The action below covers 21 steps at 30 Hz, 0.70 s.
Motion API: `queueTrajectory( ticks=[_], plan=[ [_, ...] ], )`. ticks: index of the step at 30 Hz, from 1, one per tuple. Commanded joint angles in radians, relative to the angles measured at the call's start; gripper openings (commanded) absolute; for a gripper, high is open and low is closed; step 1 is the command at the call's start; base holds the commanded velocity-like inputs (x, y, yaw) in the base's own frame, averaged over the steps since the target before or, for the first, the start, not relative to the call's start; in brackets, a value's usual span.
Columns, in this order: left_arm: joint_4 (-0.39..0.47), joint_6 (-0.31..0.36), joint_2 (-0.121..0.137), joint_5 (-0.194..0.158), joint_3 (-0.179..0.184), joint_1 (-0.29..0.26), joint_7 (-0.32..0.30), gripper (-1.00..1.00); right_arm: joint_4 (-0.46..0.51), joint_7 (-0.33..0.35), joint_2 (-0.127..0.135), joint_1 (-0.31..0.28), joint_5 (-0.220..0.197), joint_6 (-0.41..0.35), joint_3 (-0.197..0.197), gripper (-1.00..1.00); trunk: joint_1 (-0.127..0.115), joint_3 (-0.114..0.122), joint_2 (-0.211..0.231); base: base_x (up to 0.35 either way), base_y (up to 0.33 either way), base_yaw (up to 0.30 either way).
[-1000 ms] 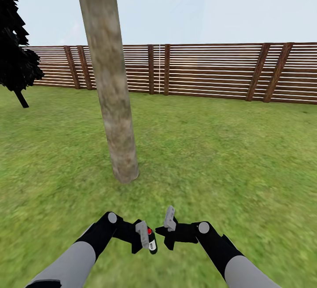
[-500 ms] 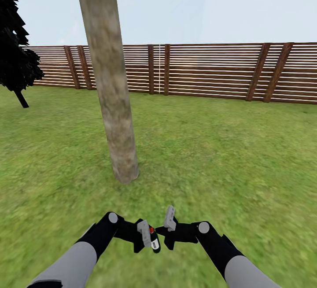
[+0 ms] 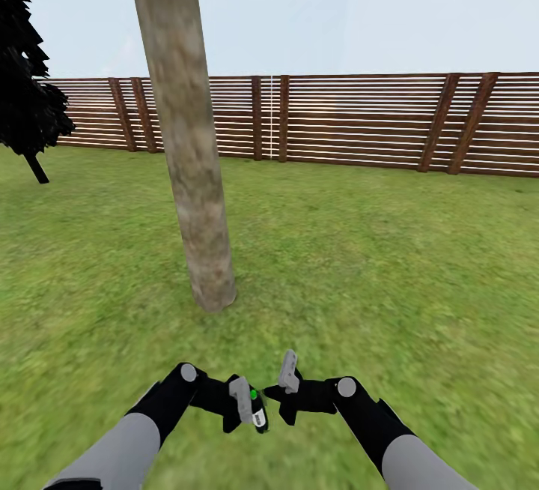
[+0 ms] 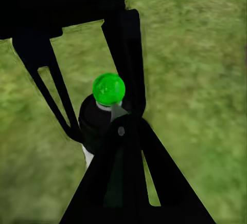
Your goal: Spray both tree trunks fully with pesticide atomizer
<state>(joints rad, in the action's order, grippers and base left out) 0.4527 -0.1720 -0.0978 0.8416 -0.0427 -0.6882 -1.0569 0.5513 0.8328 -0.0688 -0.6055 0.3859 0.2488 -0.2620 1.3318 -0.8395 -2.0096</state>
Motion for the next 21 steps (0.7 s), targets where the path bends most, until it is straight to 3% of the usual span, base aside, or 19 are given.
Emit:
queueTrajectory(
  ticks=[1,9,12,13,16,17,18,19,21],
  plan=[
    [0.001,-0.011,0.011,0.011,-0.005,0.001,-0.002,-1.0,0.001,0.0,0.0,0.0,0.01,0.006,0.001,-1.0,0.0,-0.001,0.0,0.0,0.0,0.0],
    [0.001,-0.013,0.17,0.016,-0.002,0.004,-0.002,-1.0,-0.001,0.0,0.001,0.0,0.01,0.006,0.001,-1.0,0.0,-0.001,0.0,0.0,0.0,0.0],
    [0.0,-0.014,0.233,0.016,-0.001,0.004,-0.002,-1.0,-0.002,0.0,0.002,0.0,0.01,0.006,-0.028,-1.0,0.0,-0.001,0.0,0.0,0.0,0.0],
    [0.0,-0.014,0.246,0.016,-0.001,0.004,-0.002,-1.0,-0.002,0.0,0.003,0.0,0.01,0.006,-0.033,1.0,0.0,-0.001,0.0,0.0,0.0,0.0],
    [-0.001,-0.014,0.281,0.016,-0.001,0.004,-0.002,-1.0,-0.003,0.0,0.007,0.0,0.01,0.006,-0.038,1.0,0.0,-0.001,0.0,0.0,0.0,0.0],
    [0.0,-0.013,0.304,0.019,-0.002,0.005,-0.001,-1.0,-0.008,-0.006,0.011,0.0,0.01,0.007,-0.035,1.0,0.0,-0.001,0.0,0.0,0.0,0.0],
    [-0.005,-0.01,0.316,0.014,-0.005,0.006,0.027,-1.0,-0.014,-0.02,0.022,0.0,0.01,0.008,-0.035,1.0,0.0,-0.001,0.0,0.0,0.0,0.0],
    [-0.061,-0.007,0.32,-0.023,-0.048,0.006,0.253,-1.0,-0.184,-0.206,0.096,0.002,0.001,0.015,-0.033,1.0,0.0,-0.001,0.0,0.0,0.0,0.0],
    [-0.115,-0.006,0.315,-0.077,-0.081,0.006,0.366,-1.0,-0.319,-0.399,0.108,0.003,-0.02,0.031,-0.032,1.0,0.0,-0.001,0.0,0.0,0.0,0.0]
  ],
)
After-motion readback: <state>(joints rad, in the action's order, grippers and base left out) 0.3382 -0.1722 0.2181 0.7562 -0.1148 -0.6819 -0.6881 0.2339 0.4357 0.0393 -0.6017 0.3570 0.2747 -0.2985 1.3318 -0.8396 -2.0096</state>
